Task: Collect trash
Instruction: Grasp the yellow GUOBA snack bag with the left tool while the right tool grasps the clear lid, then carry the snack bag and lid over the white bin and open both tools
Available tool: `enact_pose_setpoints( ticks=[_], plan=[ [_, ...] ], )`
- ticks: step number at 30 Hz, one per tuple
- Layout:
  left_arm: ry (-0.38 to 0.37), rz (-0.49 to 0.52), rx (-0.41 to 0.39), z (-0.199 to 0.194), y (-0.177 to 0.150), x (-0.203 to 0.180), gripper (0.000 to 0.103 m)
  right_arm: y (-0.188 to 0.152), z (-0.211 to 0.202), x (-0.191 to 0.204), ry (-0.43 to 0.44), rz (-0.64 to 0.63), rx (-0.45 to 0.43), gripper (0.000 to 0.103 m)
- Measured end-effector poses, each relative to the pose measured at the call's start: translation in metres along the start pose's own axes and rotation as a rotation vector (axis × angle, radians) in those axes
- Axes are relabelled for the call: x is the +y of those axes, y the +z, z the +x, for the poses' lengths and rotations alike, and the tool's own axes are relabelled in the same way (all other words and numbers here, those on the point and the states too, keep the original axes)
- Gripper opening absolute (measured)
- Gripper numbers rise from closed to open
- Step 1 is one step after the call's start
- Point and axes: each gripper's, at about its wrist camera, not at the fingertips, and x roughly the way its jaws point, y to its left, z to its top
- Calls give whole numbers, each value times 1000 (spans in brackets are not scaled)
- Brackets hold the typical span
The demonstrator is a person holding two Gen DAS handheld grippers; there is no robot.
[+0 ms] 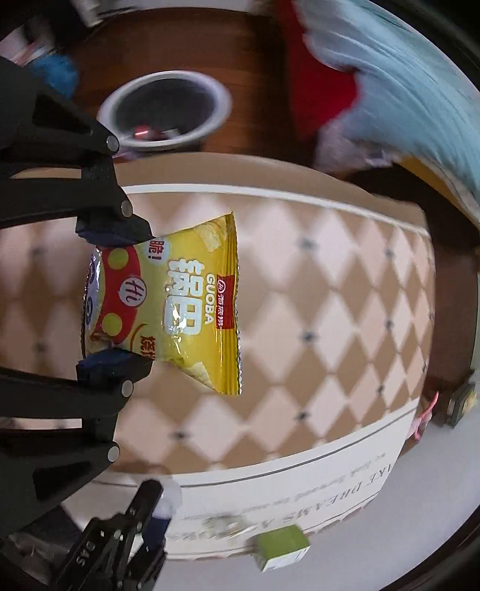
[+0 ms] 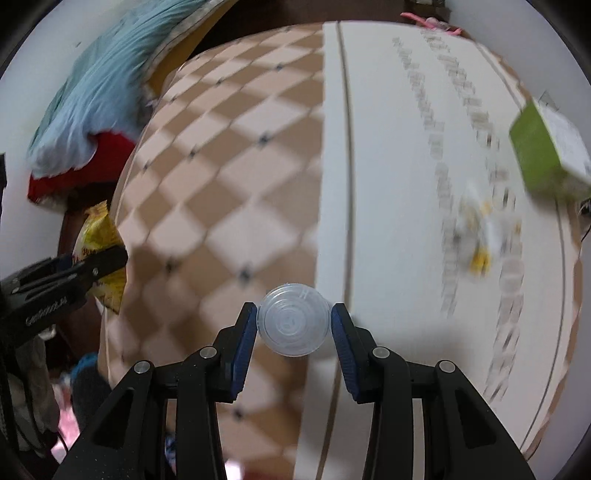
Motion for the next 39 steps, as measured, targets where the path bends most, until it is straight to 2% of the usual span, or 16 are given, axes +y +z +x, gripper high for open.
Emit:
enact_pose_setpoints(
  ticks=[3,6,11,15,16,19,23,24,25,32,39],
  plan=[
    [-5,-24,44,0,-40,5,40,-34,2,5,9,-2,28,43],
    [-5,-31,83,11,-67,0,40,-52,11,5,-3,2,52,43],
    [31,-32,61,27,-72,-5,43,-64,15,4,-23,2,45,44],
    [70,-12,42,32,-72,-16,46,-71,15,9,-52,-5,39,52],
    [77,-8,38,33,-73,-18,46,-64,17,11,-57,-10,40,54],
    [70,-22,27,34,-70,-19,43,-63,17,16,-92,-27,33,55],
    [59,-26,8,31,-74,-19,41,-58,16,16,-118,-31,19,53],
    [58,-27,3,31,-76,-15,40,-60,16,17,-147,-45,11,47],
    [58,-29,-3,28,-78,-16,39,-59,18,21,-166,-53,4,43],
    [49,-45,-62,3,-81,-9,38,-64,-1,20,-150,-45,-44,43],
    [53,-103,-214,-65,-69,37,38,-42,-46,67,-83,-90,-168,43]
  ],
)
